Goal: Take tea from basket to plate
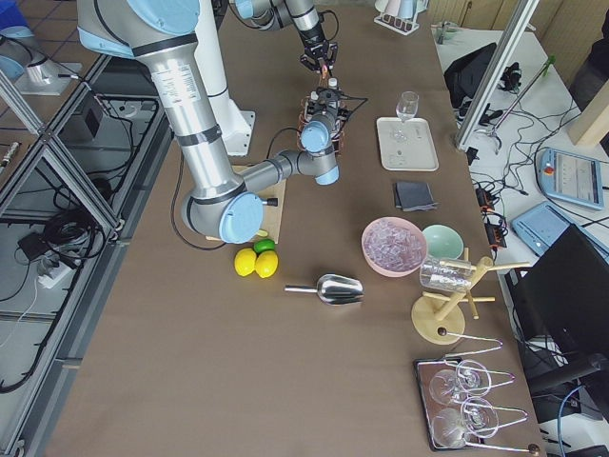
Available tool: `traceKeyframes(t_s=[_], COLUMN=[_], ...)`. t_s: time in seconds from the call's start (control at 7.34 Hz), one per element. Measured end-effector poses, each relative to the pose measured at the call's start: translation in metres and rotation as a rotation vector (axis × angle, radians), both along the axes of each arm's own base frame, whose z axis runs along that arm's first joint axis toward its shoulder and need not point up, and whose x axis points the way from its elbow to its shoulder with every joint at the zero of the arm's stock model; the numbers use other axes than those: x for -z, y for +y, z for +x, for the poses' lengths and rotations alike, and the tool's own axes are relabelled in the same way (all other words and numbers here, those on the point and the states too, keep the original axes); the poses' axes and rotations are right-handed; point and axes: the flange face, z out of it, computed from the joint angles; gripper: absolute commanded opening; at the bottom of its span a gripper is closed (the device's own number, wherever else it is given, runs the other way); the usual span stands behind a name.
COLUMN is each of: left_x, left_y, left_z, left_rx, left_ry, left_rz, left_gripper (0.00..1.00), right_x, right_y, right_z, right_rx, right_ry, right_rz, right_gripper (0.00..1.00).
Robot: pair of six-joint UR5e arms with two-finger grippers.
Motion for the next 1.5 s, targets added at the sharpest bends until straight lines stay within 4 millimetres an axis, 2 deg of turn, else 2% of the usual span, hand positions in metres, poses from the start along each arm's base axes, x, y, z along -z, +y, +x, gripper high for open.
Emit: traceKeyframes(t_s=[0.41,0.54,0.68,0.82,0.95,1.09,1.5], left_x=[0.001,0.001,0.0,0.0,0.0,0.0,-0.001], left_y=[0.001,0.001,0.001,0.001,0.0,0.0,-0.002], left_z=[-0.001,-0.001,-0.002,-0.002,-0.002,-0.003,-0.005], left_rx=[0.001,0.0,0.0,0.0,0.0,0.0,0.003], left_ry=[0.002,0.001,0.0,0.0,0.0,-0.001,-0.003], left_rz=[0.001,0.002,0.002,0.002,0.003,0.004,0.005], left_gripper=[0.0,0.0,0.0,0.0,0.0,0.0,0.0], right_x=[0.0,-0.003,-0.005,-0.008,-0.014,-0.018,-0.023], right_y=[0.009,0.01,0.009,0.009,0.009,0.01,0.011], right_z=[-0.013,-0.014,-0.014,-0.013,-0.009,-0.006,-0.003], right_rx=[-0.021,-0.029,-0.039,-0.047,-0.051,-0.051,-0.049], right_ry=[0.01,0.018,0.027,0.033,0.041,0.045,0.052], right_rz=[0.023,0.035,0.051,0.06,0.059,0.053,0.044], right_gripper=[0.99,0.87,0.63,0.44,0.31,0.24,0.23])
